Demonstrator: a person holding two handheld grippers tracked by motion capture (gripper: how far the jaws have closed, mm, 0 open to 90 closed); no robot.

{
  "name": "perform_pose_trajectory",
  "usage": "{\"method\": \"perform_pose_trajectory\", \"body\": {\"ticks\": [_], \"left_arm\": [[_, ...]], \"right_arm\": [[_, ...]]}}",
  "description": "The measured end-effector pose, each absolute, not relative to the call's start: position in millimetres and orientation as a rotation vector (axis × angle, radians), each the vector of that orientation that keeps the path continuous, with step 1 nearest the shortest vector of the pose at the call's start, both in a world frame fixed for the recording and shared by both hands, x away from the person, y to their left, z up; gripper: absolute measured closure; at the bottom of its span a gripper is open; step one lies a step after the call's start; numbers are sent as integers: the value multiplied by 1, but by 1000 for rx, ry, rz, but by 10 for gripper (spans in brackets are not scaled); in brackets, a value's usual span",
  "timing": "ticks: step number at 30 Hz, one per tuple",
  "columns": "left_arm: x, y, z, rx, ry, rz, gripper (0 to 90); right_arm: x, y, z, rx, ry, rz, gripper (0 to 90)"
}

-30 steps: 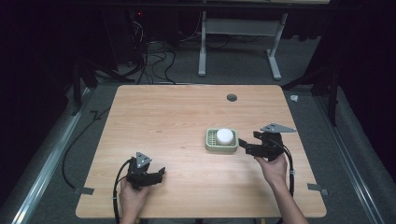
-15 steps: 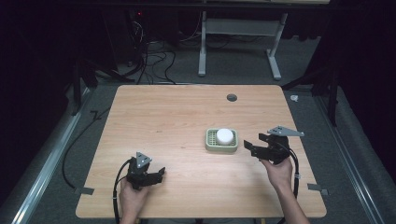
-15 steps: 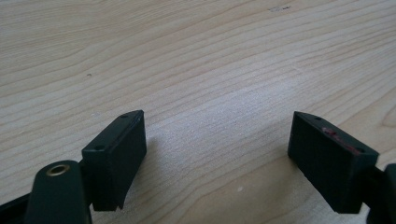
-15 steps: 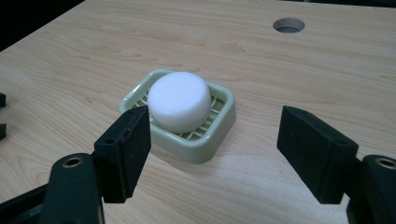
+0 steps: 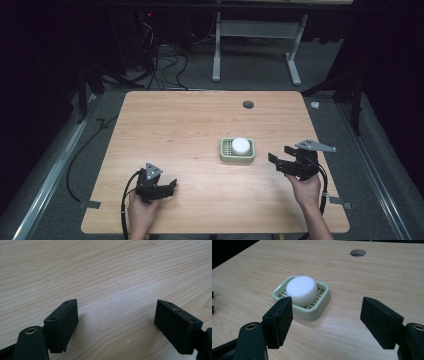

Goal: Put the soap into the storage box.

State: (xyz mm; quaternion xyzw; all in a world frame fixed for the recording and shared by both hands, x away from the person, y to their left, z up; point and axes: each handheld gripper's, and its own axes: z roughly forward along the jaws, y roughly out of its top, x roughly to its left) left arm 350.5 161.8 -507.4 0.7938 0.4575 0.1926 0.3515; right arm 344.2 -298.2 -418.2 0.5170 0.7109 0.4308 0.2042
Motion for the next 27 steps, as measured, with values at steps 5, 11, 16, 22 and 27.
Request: {"method": "perform_pose_trajectory", "body": {"ticks": [5, 11, 16, 22, 27], "left_arm": [[351, 162, -507, 2055, 1184, 498, 198], [351, 162, -507, 2055, 1184, 499, 197], [351, 162, -507, 2055, 1184, 499, 198], [351, 162, -507, 2055, 1184, 498, 198], [351, 162, -507, 2055, 1184, 499, 197]], "right_arm": [[340, -302, -419, 1444, 1974, 1204, 267], [335, -306, -421, 1461, 1960, 1205, 267], [331, -310, -424, 1468, 1951, 1205, 268], [327, -314, -429, 1478, 1944, 1203, 268], [324, -317, -432, 1495, 1938, 1200, 268]]}}
